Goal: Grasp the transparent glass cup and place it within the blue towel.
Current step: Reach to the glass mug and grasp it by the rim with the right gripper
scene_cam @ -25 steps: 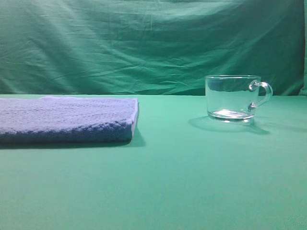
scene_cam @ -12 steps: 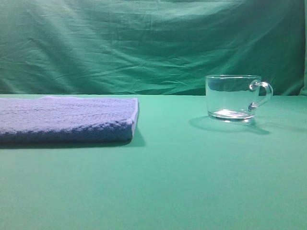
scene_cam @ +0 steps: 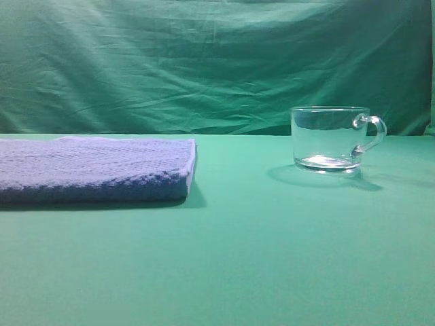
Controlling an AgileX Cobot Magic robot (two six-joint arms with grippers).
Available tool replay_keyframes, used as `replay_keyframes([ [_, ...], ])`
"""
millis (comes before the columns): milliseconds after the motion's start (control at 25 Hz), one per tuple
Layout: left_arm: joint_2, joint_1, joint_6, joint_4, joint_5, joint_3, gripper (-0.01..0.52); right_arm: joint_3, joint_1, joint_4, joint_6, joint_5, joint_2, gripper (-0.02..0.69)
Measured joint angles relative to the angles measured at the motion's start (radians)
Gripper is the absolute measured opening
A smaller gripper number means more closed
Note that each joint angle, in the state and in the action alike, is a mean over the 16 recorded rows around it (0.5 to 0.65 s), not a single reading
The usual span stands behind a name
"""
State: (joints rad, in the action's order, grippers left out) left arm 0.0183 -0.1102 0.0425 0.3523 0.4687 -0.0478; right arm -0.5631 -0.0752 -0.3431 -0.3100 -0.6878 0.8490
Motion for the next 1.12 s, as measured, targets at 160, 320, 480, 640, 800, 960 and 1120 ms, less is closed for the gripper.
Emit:
replay_keyframes([
  [160,0.000,0.000,0.000,0.000,0.000,0.000,0.000,-0.115,-0.001,0.001,-0.066,-0.104,0.156,0.048],
  [320,0.000,0.000,0.000,0.000,0.000,0.000,0.000,-0.221,-0.016,0.006,-0.145,-0.168,0.299,0.048],
  [480,0.000,0.000,0.000,0.000,0.000,0.000,0.000,-0.316,-0.049,0.018,-0.206,-0.192,0.427,0.048],
  [640,0.000,0.000,0.000,0.000,0.000,0.000,0.000,-0.395,-0.087,0.032,-0.244,-0.197,0.538,0.054],
  [800,0.000,0.000,0.000,0.000,0.000,0.000,0.000,-0.455,-0.124,0.048,-0.270,-0.191,0.629,0.121],
  [960,0.000,0.000,0.000,0.000,0.000,0.000,0.000,-0.495,-0.147,0.058,-0.277,-0.175,0.704,0.259],
  [1120,0.000,0.000,0.000,0.000,0.000,0.000,0.000,-0.518,-0.152,0.063,-0.278,-0.150,0.770,0.408],
])
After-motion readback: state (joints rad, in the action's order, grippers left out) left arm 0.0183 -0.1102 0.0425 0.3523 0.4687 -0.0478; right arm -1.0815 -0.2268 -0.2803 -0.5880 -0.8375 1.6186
